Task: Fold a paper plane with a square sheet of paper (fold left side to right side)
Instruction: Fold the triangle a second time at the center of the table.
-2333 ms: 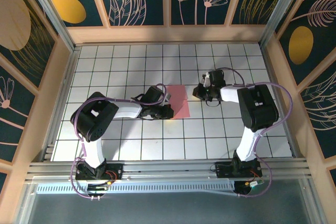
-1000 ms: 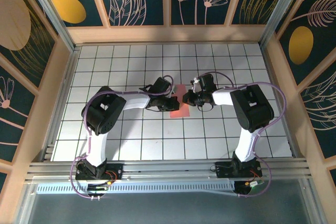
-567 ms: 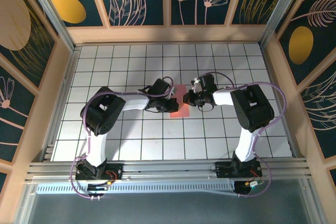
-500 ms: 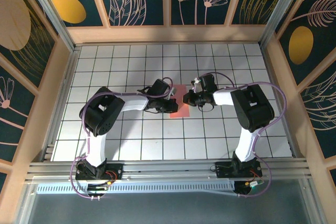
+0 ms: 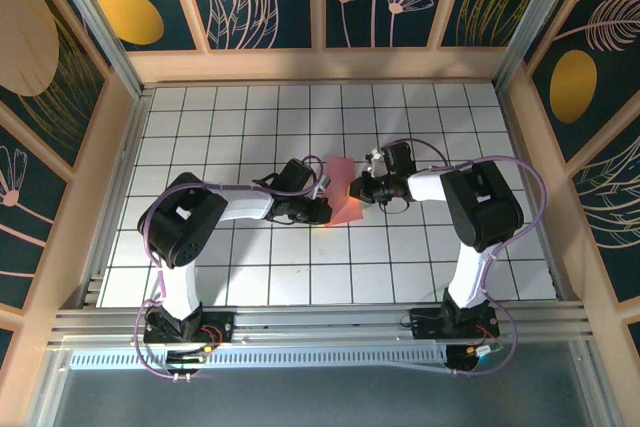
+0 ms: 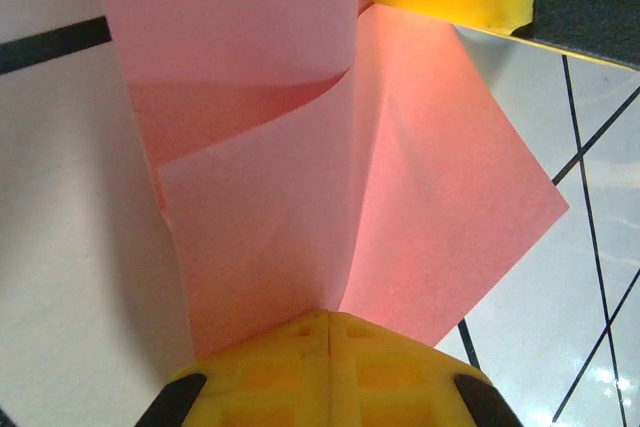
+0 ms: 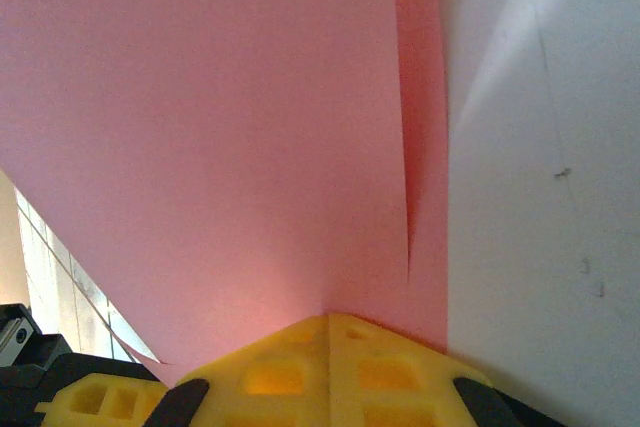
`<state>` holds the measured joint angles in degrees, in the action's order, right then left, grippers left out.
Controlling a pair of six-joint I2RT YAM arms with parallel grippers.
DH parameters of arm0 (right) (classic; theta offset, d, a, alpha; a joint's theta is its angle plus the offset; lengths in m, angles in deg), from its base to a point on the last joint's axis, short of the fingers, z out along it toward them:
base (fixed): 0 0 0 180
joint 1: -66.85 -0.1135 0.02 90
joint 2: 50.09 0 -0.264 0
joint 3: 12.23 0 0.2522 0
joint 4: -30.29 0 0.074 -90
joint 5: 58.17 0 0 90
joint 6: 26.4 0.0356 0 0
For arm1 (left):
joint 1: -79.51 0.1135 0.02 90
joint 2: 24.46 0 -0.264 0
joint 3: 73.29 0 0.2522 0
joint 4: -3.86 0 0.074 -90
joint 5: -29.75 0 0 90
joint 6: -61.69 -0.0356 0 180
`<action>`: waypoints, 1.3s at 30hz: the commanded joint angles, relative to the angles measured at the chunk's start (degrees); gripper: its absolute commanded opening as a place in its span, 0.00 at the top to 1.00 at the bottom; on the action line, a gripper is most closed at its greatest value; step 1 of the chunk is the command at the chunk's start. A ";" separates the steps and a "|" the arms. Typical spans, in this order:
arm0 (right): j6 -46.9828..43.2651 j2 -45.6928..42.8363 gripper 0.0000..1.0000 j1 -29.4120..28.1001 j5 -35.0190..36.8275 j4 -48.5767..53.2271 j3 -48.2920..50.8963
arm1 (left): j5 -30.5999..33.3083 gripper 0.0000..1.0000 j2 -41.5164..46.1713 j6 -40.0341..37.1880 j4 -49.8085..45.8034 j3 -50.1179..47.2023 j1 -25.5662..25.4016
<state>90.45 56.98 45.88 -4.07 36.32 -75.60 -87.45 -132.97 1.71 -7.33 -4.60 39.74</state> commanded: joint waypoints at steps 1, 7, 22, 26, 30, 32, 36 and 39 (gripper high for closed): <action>-1.76 2.03 1.00 1.72 4.37 4.33 1.71 | -0.47 0.96 -0.71 -0.14 -4.15 1.27 -0.48; -1.30 -1.15 1.00 1.79 1.99 2.55 1.86 | 1.07 0.96 -2.45 0.69 -4.00 7.73 -0.40; -4.55 -13.29 0.76 3.57 6.69 7.11 2.11 | 2.53 0.93 2.54 3.53 -1.11 7.32 0.71; -2.84 -12.63 0.97 2.90 2.40 4.68 3.53 | 3.06 0.93 5.58 6.35 1.05 3.76 2.12; -1.28 -10.44 1.00 0.52 0.12 2.40 3.58 | 3.21 0.93 7.19 8.39 2.82 1.08 2.72; -0.94 -9.02 1.00 -0.41 0.76 1.79 3.14 | 2.95 0.93 7.41 9.33 3.64 -0.52 2.77; -0.30 -6.20 1.00 -0.58 1.36 0.26 1.85 | 2.63 0.93 7.37 10.06 4.59 -1.62 2.81; -0.78 -4.33 1.00 -0.98 1.49 0.74 0.50 | 1.96 0.93 7.03 10.27 5.19 -1.76 2.74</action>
<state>89.44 51.03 45.31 -2.32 38.44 -72.97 -84.87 -126.58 10.60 -4.91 -6.00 42.38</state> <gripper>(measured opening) 0.047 0.068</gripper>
